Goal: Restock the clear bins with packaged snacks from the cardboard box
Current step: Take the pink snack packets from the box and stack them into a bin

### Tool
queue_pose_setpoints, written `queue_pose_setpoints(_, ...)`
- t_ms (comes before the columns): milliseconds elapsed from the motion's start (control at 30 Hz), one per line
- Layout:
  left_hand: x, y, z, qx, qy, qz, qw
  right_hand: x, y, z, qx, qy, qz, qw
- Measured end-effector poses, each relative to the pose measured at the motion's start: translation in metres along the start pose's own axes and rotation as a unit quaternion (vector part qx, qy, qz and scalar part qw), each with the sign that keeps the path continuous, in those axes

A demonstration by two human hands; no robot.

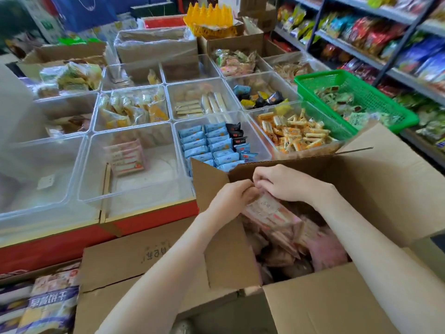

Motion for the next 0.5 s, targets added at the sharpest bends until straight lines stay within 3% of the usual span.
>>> queue_pose_setpoints(133,-0.086,-0.011,-0.007,0.087,0.027,0.189,0.978,-0.044,0.027,-0.068,-0.024,0.052,0.114,0.992)
queue_pose_setpoints(233,-0.149,-0.027,-0.039,0.064,-0.050,0.307,0.948,-0.057,0.061,-0.108,-0.040,0.095,0.159,0.982)
queue_pose_setpoints(333,-0.202,-0.042,-0.082,0.006,-0.120,0.359,0.925,-0.049,0.098,-0.131,-0.017,0.117,0.154,0.981)
queue_pose_setpoints(500,-0.270,-0.061,-0.155,-0.056,-0.125,0.407,0.903,-0.002,0.161,-0.157,0.025,0.229,0.122,0.966)
Point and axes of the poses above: each hand's wrist, its own y-axis towards the middle knuckle, its own x-axis out of the palm, z = x × y, the point moved 7 cm from there along y, towards the middle knuckle, and after that the axes turned 3 degrees about z, right-handed, at the moved point
